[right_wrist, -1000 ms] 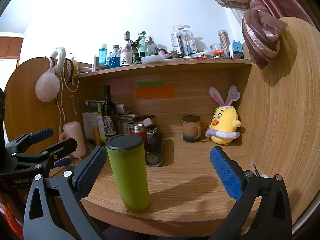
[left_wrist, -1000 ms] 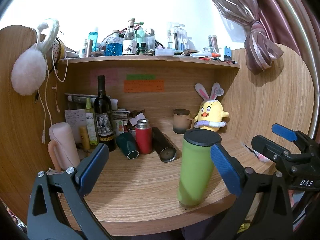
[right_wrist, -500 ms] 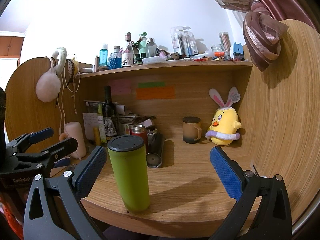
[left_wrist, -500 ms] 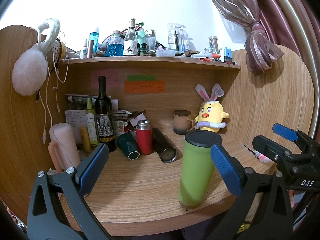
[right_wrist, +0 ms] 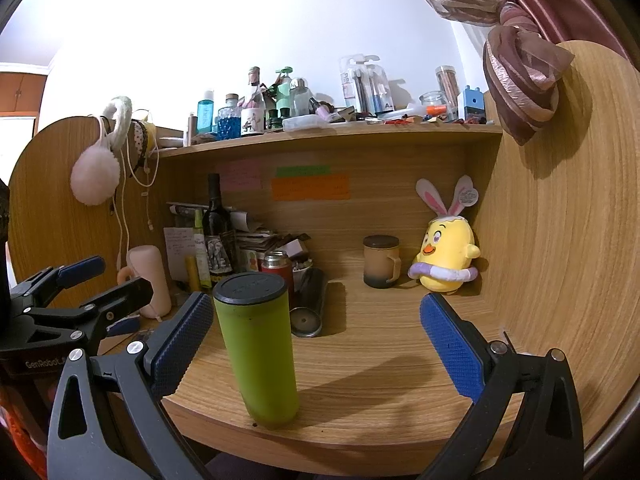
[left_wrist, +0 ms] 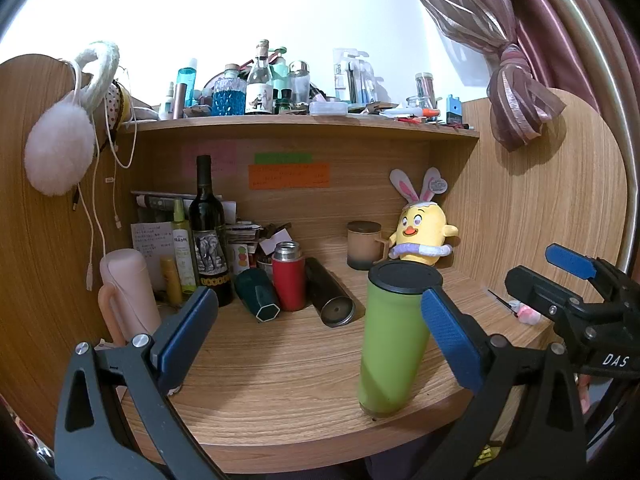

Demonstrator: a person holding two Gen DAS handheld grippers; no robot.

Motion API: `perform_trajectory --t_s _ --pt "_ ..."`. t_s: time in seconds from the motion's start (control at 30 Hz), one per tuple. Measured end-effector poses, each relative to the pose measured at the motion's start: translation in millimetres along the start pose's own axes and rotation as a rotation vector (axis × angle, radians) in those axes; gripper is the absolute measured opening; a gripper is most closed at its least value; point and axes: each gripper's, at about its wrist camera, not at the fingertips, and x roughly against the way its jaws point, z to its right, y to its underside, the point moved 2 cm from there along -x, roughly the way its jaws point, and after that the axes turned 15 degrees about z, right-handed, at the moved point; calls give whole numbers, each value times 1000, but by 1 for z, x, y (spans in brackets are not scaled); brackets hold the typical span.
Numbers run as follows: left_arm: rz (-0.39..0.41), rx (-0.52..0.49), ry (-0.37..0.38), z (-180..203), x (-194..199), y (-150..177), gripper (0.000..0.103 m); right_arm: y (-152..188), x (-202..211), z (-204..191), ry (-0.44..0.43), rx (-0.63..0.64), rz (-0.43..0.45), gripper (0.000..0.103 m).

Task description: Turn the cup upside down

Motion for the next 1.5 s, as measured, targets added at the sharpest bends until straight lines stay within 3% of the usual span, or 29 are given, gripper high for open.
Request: perform_trajectory --t_s 1.5 --pt "-28 29 31 0 -3 4 103 -1 1 1 4 1 2 103"
